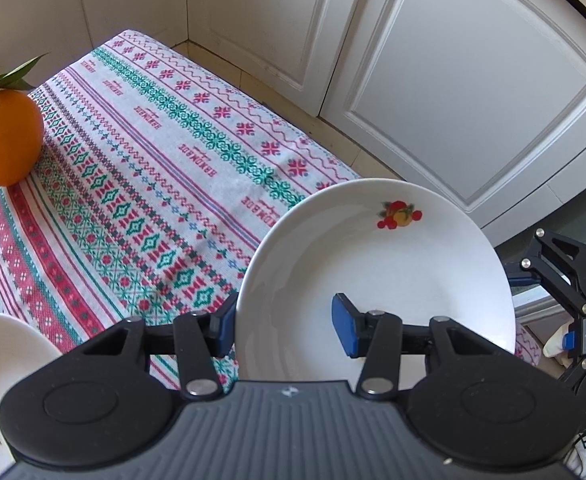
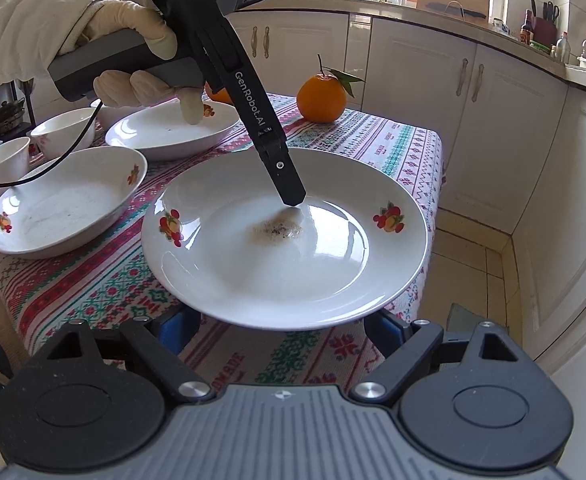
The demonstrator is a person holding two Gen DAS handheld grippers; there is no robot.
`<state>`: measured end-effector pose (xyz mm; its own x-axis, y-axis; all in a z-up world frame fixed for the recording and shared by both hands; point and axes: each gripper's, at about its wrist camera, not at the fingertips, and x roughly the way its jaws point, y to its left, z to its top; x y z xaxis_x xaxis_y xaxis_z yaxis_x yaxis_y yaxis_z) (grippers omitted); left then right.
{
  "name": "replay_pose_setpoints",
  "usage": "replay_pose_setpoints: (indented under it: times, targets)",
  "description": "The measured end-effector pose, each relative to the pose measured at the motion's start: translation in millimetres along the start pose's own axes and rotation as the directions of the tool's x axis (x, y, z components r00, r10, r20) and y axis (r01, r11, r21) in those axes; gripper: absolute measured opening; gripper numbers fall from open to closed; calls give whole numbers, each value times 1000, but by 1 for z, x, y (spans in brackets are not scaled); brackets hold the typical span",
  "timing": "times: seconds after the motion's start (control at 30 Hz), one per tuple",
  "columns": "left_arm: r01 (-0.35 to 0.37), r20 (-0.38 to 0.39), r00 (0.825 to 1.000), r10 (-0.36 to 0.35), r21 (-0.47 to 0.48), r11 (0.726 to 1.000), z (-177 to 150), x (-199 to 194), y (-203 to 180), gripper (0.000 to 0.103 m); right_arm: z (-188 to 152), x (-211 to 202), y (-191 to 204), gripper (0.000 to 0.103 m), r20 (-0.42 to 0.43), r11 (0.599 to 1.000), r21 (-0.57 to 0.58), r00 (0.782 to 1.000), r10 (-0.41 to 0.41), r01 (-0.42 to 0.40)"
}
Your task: Organize plates and bowls
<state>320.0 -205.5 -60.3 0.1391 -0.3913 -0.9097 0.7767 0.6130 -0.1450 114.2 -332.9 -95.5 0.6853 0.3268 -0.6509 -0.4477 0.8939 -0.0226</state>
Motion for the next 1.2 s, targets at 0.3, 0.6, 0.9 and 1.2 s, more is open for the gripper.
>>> replay_pose_setpoints:
  times: [0.3,0.6,0.9,1.2]
  targets:
    - [-8,6,1000,8,-14,1000,6,12,12,47,4,13,-8,92,-5,1000,21,1000,7,-7]
    - [-16,26,1000,16,-16,1000,10,18,15,47,6,20,-14,92,-13,1000,20,1000,-7,7]
    - [-23,40,999,24,-12,1000,8,17,12,51,5,22,-13,92,-17,999,29,1000,-14,15]
    - [-61,87,994,63,-21,998,0,-14,5,66,6,10,0,103,-31,999,7,999,-39,39]
